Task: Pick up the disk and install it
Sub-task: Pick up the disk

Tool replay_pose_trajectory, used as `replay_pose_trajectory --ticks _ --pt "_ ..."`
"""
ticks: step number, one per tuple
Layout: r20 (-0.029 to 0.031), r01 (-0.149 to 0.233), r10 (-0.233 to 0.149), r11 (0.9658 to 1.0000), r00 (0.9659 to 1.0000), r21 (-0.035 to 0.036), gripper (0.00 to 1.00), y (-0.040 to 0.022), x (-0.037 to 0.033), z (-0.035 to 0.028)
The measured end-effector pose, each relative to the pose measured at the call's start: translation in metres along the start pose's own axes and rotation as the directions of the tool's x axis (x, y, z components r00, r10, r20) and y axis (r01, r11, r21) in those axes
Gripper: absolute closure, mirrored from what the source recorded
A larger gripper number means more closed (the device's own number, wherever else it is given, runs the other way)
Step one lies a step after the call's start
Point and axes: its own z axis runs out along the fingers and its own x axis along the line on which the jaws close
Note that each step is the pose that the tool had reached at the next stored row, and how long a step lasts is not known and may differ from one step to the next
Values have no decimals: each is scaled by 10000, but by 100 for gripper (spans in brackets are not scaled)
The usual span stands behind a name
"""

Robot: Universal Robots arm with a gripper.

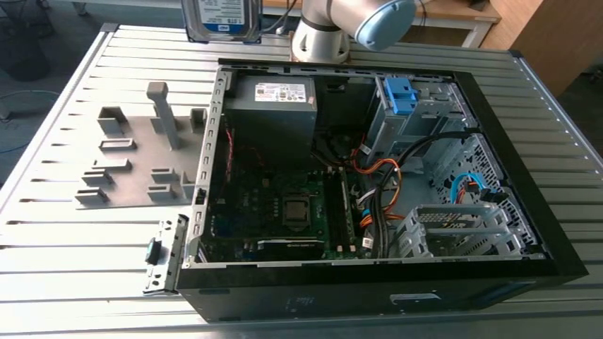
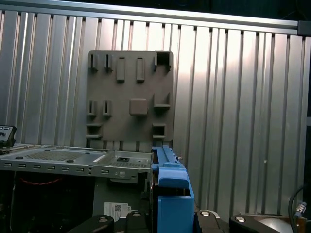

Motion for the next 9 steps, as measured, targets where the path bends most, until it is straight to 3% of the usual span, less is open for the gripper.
replay_pose_trajectory --ticks 9 --pt "0 0 0 10000 10000 -1 63 -140 8 -3"
